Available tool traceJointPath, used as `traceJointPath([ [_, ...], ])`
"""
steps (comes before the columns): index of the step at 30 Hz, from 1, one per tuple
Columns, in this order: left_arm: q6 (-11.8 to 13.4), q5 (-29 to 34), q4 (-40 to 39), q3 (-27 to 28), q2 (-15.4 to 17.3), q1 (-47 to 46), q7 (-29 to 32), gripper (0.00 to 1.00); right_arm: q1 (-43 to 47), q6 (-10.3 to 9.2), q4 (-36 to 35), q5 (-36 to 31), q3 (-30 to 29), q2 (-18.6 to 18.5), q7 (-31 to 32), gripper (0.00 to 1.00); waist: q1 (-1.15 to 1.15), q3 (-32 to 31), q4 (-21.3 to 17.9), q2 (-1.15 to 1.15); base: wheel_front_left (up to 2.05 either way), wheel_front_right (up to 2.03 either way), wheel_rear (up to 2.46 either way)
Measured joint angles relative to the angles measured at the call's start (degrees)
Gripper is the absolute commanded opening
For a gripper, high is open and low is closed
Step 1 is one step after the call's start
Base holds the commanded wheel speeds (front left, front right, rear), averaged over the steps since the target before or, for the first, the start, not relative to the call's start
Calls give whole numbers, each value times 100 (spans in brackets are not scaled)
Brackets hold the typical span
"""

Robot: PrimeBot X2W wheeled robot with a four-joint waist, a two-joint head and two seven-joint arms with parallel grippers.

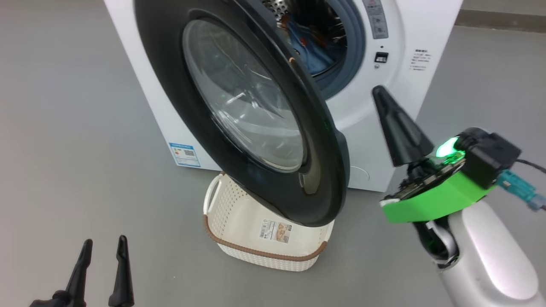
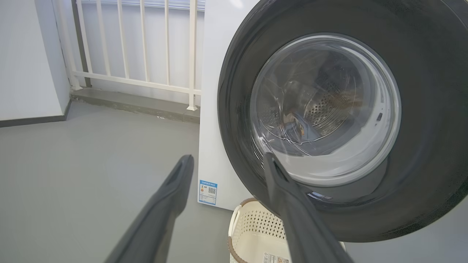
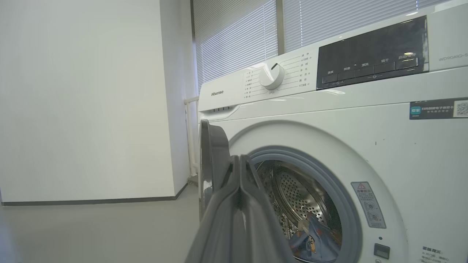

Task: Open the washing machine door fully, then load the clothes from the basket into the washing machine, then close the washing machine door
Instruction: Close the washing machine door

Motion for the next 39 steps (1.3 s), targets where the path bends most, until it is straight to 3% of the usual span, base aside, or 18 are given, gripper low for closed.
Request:
traceJointPath([
  [9,0,-42,42,-26,-1,4,0,100,46,0,13,29,903,-12,0,0,0,-94,348,0,0,0,0],
  [18,0,-52,46,-46,3,13,0,100,180,0,793,47,1580,-192,1,0,0,-127,559,0,0,0,0],
  [33,0,-93,59,-66,12,14,0,100,143,0,2132,354,1898,-290,1,0,0,-5,726,0,0,0,0],
  [39,0,-94,58,-65,11,1,0,100,39,0,2318,361,1860,-303,1,0,0,85,759,0,0,0,0],
])
